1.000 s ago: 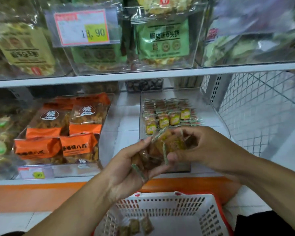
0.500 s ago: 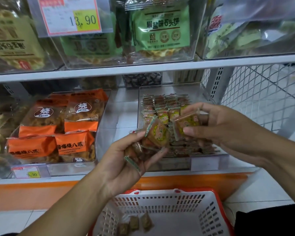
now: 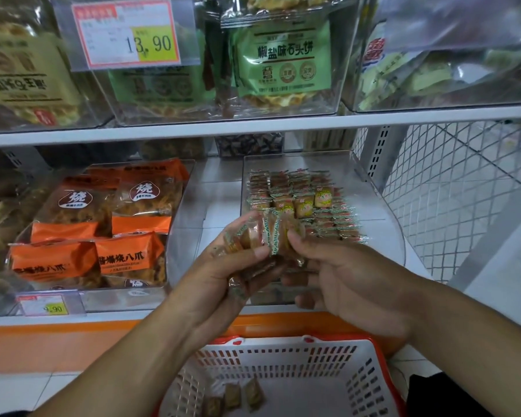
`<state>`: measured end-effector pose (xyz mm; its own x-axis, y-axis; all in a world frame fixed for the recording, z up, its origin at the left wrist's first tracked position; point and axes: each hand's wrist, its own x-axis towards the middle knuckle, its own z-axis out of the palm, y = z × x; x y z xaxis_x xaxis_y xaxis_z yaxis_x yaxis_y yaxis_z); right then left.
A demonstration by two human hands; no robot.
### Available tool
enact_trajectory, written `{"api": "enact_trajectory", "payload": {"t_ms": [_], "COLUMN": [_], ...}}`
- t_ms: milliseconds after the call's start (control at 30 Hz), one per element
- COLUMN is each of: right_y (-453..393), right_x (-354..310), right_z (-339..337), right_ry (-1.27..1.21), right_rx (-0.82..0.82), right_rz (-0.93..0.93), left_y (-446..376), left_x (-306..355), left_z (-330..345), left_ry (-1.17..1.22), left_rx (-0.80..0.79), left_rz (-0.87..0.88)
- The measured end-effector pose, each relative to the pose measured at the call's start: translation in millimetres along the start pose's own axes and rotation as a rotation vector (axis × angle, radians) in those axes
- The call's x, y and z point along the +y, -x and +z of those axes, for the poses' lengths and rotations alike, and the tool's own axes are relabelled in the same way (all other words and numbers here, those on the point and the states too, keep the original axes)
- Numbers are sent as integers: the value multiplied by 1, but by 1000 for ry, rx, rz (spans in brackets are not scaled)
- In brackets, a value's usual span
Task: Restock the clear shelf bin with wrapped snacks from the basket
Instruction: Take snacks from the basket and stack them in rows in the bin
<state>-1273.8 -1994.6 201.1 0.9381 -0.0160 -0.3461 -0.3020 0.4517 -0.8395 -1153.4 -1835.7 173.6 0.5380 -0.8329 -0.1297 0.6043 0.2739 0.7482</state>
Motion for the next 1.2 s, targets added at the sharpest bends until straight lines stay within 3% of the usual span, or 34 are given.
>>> {"api": "enact_trajectory", "payload": {"t_ms": [133, 200, 267, 333, 400, 467, 733, 1033, 1200], "right_y": [-2, -5, -12, -24, -42, -65, -116, -122, -103], "right_x": [-5, -17, -34, -47, -52, -51, -48, -40, -51], "right_z": [-6, -15, -33, -54, -73, -89, -117, -122, -106], "right_ry": [-23, 35, 342, 873, 1191, 1297, 1266, 1280, 1323], "right_rx": [10, 108, 373, 673, 752, 763, 872, 784, 884], "right_rz": [-66, -151, -289, -352, -293, -234, -184, -177, -297], "left_y": [-4, -8, -12, -17, -21, -26, -32, -31, -27], "left_x": [2, 2, -2, -8, -15, -22, -27, -28, -23], "left_z": [-1, -2, -1, 3, 6, 7, 2, 3, 4], "left_ry": [-48, -41, -108, -210, -266, -278, -293, -251, -177], "left_rx": [58, 65, 61, 60, 85, 111, 124, 139, 137], "left_rz": [53, 53, 50, 44, 34, 25, -10, -18, -14]}}
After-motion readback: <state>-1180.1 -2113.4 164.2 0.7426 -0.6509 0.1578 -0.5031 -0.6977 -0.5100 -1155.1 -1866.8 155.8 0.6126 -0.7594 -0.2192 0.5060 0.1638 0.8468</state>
